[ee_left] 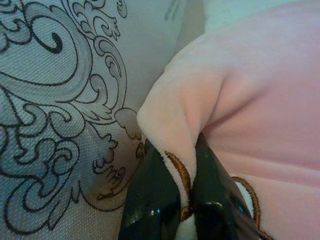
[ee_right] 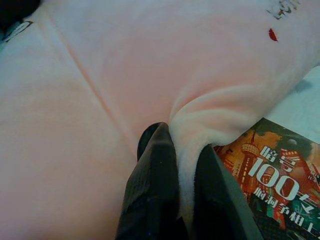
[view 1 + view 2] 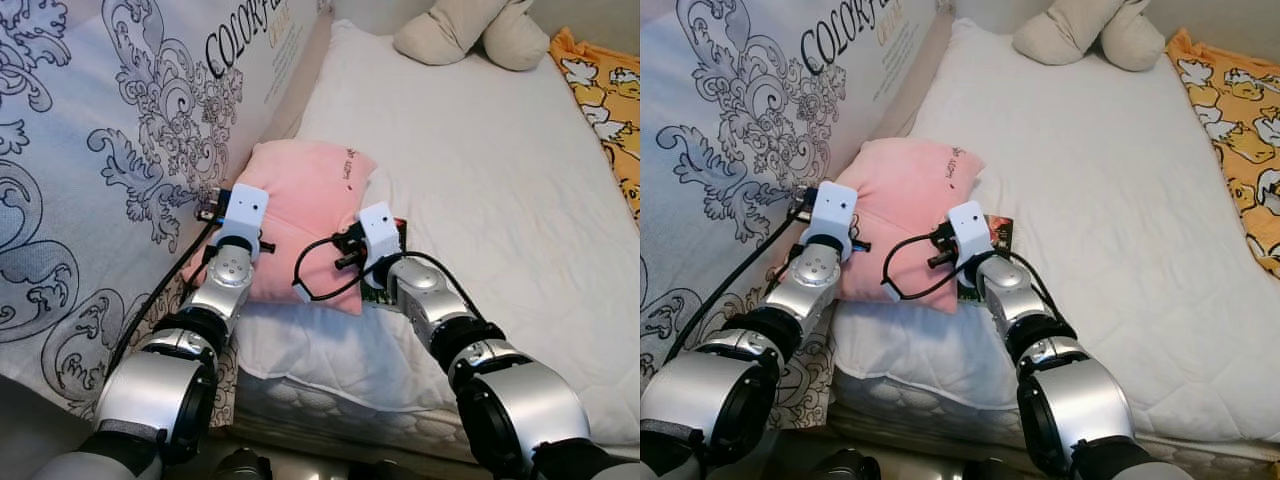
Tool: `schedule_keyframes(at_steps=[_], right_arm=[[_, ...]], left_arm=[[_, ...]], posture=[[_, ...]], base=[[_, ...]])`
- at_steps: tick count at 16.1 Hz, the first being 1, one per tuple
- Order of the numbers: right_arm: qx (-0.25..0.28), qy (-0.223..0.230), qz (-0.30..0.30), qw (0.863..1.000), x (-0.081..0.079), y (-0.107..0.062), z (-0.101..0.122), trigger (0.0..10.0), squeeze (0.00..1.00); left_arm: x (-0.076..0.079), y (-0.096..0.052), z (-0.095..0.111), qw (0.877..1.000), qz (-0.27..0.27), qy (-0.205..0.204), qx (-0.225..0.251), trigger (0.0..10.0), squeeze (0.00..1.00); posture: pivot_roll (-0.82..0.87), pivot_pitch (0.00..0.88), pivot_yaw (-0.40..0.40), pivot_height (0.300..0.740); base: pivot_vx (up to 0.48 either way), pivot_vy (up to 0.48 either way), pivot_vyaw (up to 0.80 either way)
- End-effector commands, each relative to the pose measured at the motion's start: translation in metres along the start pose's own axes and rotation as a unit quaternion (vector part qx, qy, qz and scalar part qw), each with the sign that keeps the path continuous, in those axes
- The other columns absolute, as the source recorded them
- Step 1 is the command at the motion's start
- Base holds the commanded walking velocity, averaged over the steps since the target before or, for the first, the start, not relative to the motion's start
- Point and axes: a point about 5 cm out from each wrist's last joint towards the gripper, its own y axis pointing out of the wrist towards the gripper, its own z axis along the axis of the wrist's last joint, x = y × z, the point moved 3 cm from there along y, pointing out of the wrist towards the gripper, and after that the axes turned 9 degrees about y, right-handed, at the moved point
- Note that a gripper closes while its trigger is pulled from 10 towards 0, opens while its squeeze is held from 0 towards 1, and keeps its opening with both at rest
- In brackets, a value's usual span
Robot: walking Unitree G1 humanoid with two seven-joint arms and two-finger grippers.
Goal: Clean up the room
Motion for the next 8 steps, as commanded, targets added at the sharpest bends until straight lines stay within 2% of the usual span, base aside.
schedule_keyframes(at_steps=[1,2,5,6,8], right_arm=[[-0.047,0.011,-0.053,0.997,0.024,-0.014,-0.030,10.0,0.00],[-0.043,0.020,-0.056,0.997,0.023,-0.013,-0.030,10.0,1.00],[-0.044,0.047,-0.053,0.997,0.019,-0.012,-0.033,10.0,1.00],[-0.045,0.070,-0.053,0.995,0.016,-0.013,-0.038,10.0,1.00],[-0.049,0.083,-0.056,0.994,0.015,-0.014,-0.044,10.0,1.00]], left_arm=[[-0.029,0.001,-0.014,0.998,0.057,-0.002,-0.026,10.0,0.00],[-0.034,0.002,-0.013,0.998,0.062,0.013,-0.019,10.0,1.00],[-0.038,0.003,-0.009,0.997,0.061,0.039,-0.002,10.0,1.00],[-0.037,0.002,-0.010,0.996,0.052,0.073,0.005,10.0,1.00],[-0.036,0.000,-0.014,0.996,0.046,0.080,0.004,10.0,1.00]], posture=[[-0.04,0.061,-0.039,0.740],[-0.04,0.054,-0.040,0.740],[-0.04,0.041,-0.045,0.740],[-0.03,0.034,-0.045,0.740],[-0.03,0.026,-0.049,0.740]], base=[[0.000,0.000,0.00],[0.000,0.000,0.00],[0.000,0.000,0.00],[0.000,0.000,0.00],[0.000,0.000,0.00]])
